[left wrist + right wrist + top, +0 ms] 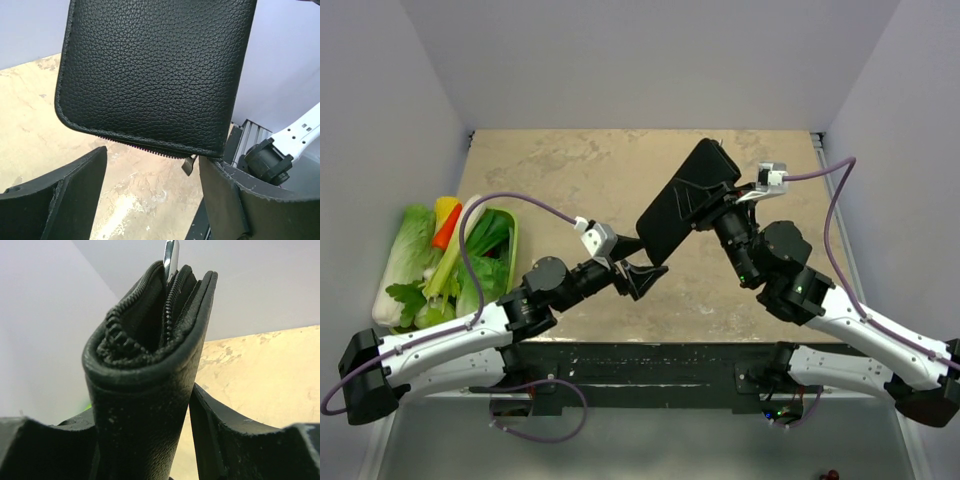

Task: Sort the hair-cutting tools
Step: Zip the hairdressing tool bag at the center of the board.

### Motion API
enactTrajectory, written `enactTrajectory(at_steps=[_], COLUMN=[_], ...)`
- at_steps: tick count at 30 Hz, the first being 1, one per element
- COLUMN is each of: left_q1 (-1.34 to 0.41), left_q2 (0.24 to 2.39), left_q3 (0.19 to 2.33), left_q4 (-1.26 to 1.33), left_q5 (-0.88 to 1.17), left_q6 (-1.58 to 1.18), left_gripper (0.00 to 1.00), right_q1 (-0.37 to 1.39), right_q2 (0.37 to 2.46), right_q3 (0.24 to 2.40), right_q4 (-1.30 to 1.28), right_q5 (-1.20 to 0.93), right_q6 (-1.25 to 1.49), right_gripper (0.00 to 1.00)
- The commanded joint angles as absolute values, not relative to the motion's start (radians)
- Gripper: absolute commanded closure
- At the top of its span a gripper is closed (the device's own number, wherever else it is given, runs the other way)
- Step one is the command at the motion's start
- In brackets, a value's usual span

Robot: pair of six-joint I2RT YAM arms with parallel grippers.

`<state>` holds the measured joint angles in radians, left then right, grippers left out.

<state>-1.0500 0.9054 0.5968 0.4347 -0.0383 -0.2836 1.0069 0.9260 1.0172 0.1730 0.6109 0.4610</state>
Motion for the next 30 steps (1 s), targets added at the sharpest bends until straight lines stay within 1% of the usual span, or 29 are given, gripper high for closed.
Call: enactTrajectory(at_steps=[1, 3, 6, 7, 9, 10, 12, 13, 15, 18, 20, 21, 22, 30], left_q1=[-1.06, -1.06, -1.062, -1.062, -1.062, -1.062, -1.062, -1.063, -1.063, -1.063, -1.063, -1.063, -1.063, -1.063], left_q2=[0.89, 0.893, 0.899, 0.902, 0.905, 0.905, 0.905, 0.907, 0.907, 0.905, 0.897, 0.894, 0.89, 0.833], left_q3=[0.638, 0.635, 0.627, 0.626, 0.626, 0.626, 0.626, 0.624, 0.624, 0.62, 0.615, 0.615, 0.615, 0.618], left_q4=[0.439, 0.448, 0.469, 0.474, 0.482, 0.485, 0.497, 0.5, 0.506, 0.522, 0.532, 0.535, 0.535, 0.511], left_q5=[-0.077, -0.072, -0.052, -0.049, -0.043, -0.035, -0.025, -0.018, -0.014, -0.005, -0.005, -0.005, 0.017, 0.032], left_q6=[-0.241, -0.245, -0.247, -0.247, -0.244, -0.244, -0.244, -0.244, -0.244, -0.248, -0.255, -0.256, -0.258, -0.267], left_gripper=[0.22, 0.23, 0.34, 0.4, 0.45, 0.5, 0.55, 0.6, 0.64, 0.73, 0.84, 0.96, 1.0, 1.0], right_q1=[1.005, 1.006, 1.006, 1.006, 1.006, 1.005, 1.005, 1.005, 1.006, 1.006, 1.006, 1.005, 1.006, 1.005], right_q2=[0.903, 0.905, 0.91, 0.91, 0.913, 0.913, 0.913, 0.913, 0.907, 0.905, 0.905, 0.905, 0.902, 0.881], right_q3=[1.069, 1.066, 1.065, 1.063, 1.066, 1.065, 1.066, 1.065, 1.06, 1.06, 1.057, 1.057, 1.055, 1.052], right_q4=[0.264, 0.268, 0.276, 0.278, 0.279, 0.278, 0.275, 0.273, 0.276, 0.272, 0.272, 0.268, 0.265, 0.232], right_q5=[0.653, 0.653, 0.652, 0.647, 0.646, 0.643, 0.641, 0.64, 0.641, 0.643, 0.643, 0.643, 0.643, 0.635], right_q6=[0.459, 0.463, 0.469, 0.469, 0.471, 0.471, 0.472, 0.474, 0.476, 0.474, 0.474, 0.476, 0.474, 0.454], right_gripper=[1.0, 1.0, 1.0, 1.0, 1.0, 1.0, 1.0, 1.0, 1.0, 1.0, 1.0, 1.0, 1.0, 1.0])
